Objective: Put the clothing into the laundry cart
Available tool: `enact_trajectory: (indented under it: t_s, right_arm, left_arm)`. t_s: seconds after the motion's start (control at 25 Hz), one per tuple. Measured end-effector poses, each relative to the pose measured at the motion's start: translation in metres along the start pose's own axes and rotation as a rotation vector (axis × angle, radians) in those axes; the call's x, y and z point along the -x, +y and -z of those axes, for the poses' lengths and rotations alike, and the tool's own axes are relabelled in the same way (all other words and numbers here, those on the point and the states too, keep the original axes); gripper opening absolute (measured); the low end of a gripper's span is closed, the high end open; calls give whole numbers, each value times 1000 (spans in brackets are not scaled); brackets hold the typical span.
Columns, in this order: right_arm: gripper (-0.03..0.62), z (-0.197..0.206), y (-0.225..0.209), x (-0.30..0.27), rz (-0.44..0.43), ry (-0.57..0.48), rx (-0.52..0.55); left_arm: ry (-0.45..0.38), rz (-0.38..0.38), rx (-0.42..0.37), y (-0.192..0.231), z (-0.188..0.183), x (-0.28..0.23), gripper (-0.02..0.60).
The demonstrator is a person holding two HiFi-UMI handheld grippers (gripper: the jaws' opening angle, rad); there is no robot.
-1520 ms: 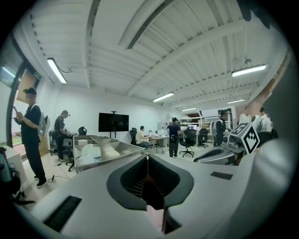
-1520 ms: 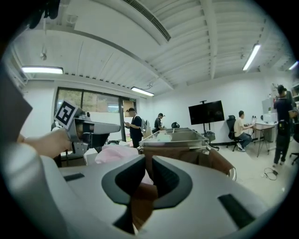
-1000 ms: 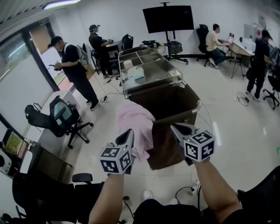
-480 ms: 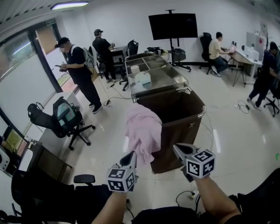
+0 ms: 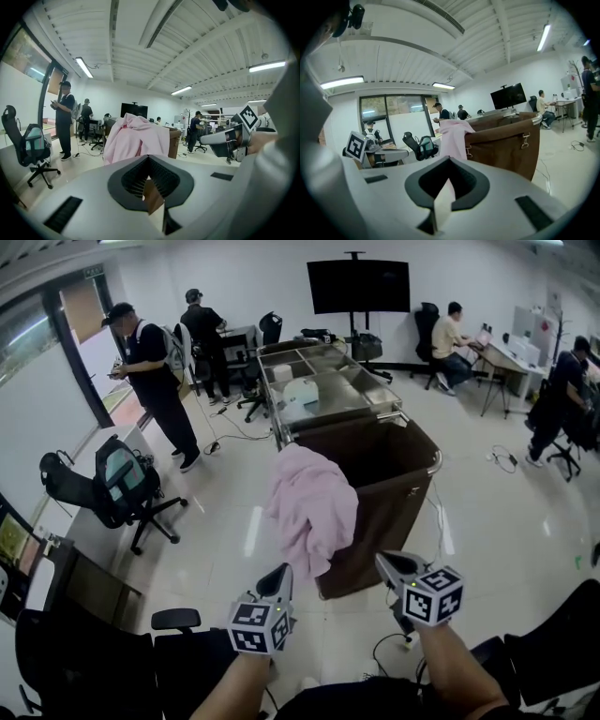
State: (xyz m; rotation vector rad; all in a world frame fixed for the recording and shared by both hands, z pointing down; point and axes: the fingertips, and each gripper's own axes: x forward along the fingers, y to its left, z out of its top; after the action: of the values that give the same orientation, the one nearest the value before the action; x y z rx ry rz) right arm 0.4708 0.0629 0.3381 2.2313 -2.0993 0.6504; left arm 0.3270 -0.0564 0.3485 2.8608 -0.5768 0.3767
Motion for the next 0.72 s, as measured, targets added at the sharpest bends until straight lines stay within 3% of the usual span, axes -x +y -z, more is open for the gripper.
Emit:
enact_trajectory:
  t_s: [0.36, 0.72]
  right_arm:
    - [11, 42, 25, 1, 35, 43, -9]
    - [11, 44, 12, 4, 38, 71, -1]
  left_arm:
    - [25, 26, 15, 7, 33, 15, 0]
    - [48, 14, 37, 4, 42, 14, 0]
